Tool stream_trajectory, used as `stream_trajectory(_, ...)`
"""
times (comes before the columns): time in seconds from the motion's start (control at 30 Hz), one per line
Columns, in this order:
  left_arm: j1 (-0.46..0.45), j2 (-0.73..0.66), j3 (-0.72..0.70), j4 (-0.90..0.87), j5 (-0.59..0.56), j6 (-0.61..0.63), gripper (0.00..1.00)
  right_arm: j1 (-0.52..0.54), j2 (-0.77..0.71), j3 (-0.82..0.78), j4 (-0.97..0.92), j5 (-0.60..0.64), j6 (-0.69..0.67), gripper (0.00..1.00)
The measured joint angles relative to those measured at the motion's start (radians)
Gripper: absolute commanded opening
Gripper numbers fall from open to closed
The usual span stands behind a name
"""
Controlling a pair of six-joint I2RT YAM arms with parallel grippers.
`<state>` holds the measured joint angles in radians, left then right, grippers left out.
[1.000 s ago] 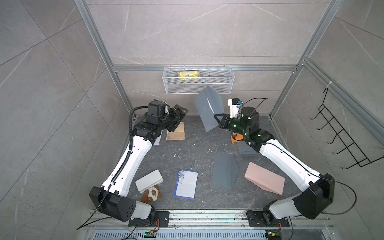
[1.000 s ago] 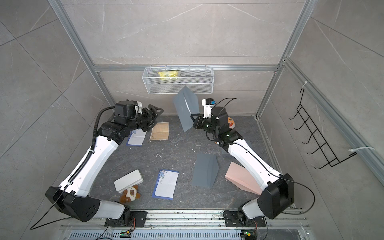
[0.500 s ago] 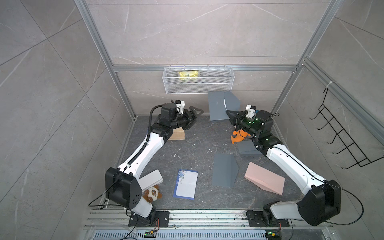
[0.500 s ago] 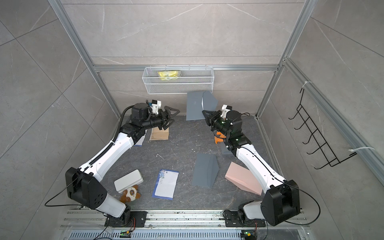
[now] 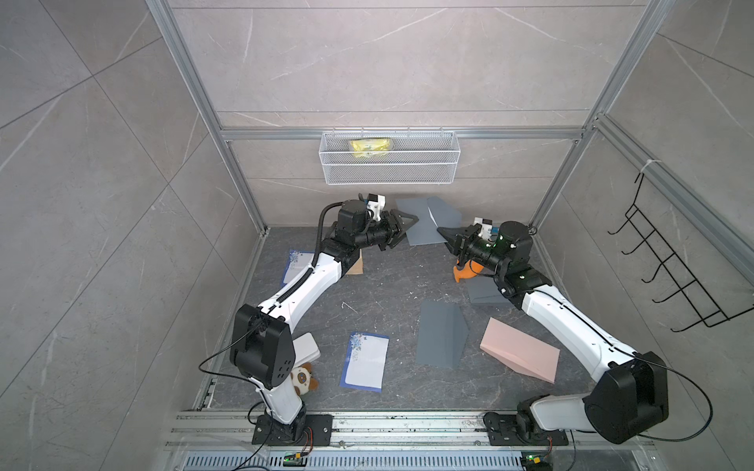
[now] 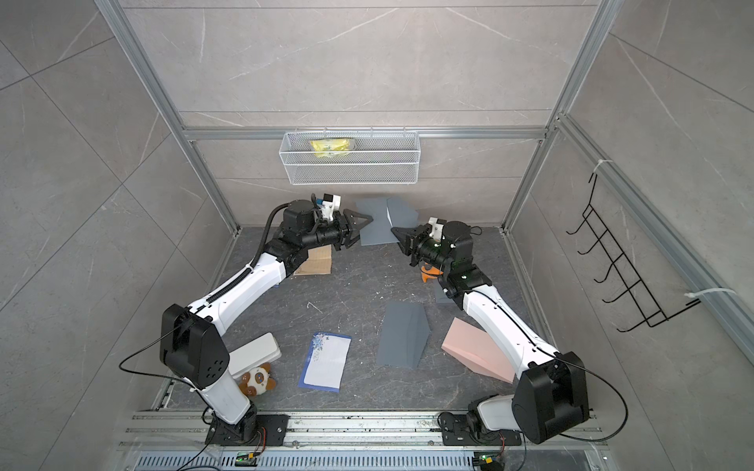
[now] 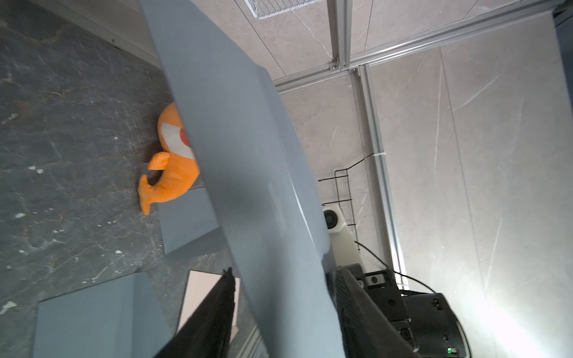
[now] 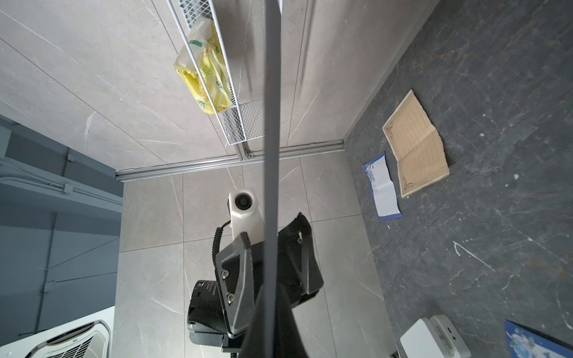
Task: Take the letter paper out of the envelope
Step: Pick up the envelope from the center of the board.
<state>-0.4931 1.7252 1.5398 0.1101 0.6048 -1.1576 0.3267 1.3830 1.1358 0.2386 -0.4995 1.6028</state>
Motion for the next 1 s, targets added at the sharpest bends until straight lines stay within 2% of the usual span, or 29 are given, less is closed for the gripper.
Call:
stream_trajectory(0.23, -0.002, 0.017, 0.001, 0.063, 0.002, -0.060, 0.00, 0.000, -0.004, -0.010, 0.000, -0.017, 0.010, 0.00)
stream_trajectory(0.4, -0.002, 0.027, 0.002, 0.105, 0.008, -0.098, 0.00, -0.004, -0.004, -0.011, 0.002, -0.019, 0.010, 0.02)
stream_trajectory(0.47, -0.002, 0.029, 0.002, 0.113, 0.009, -0.113, 0.00, -0.010, -0.001, -0.011, 0.003, -0.034, 0.001, 0.19)
stream_trajectory(0.57, 0.003, 0.036, 0.008, 0.135, 0.025, -0.146, 0.00, -0.024, 0.009, -0.005, -0.005, -0.094, -0.032, 0.35)
stream_trajectory(0.63, 0.009, 0.043, 0.021, 0.150, 0.041, -0.163, 0.00, -0.039, 0.010, 0.001, -0.025, -0.127, -0.063, 0.41)
stream_trajectory(1.0, 0.035, 0.048, 0.098, 0.167, 0.186, -0.194, 0.00, -0.155, 0.020, 0.163, -0.230, -0.248, -0.267, 0.44)
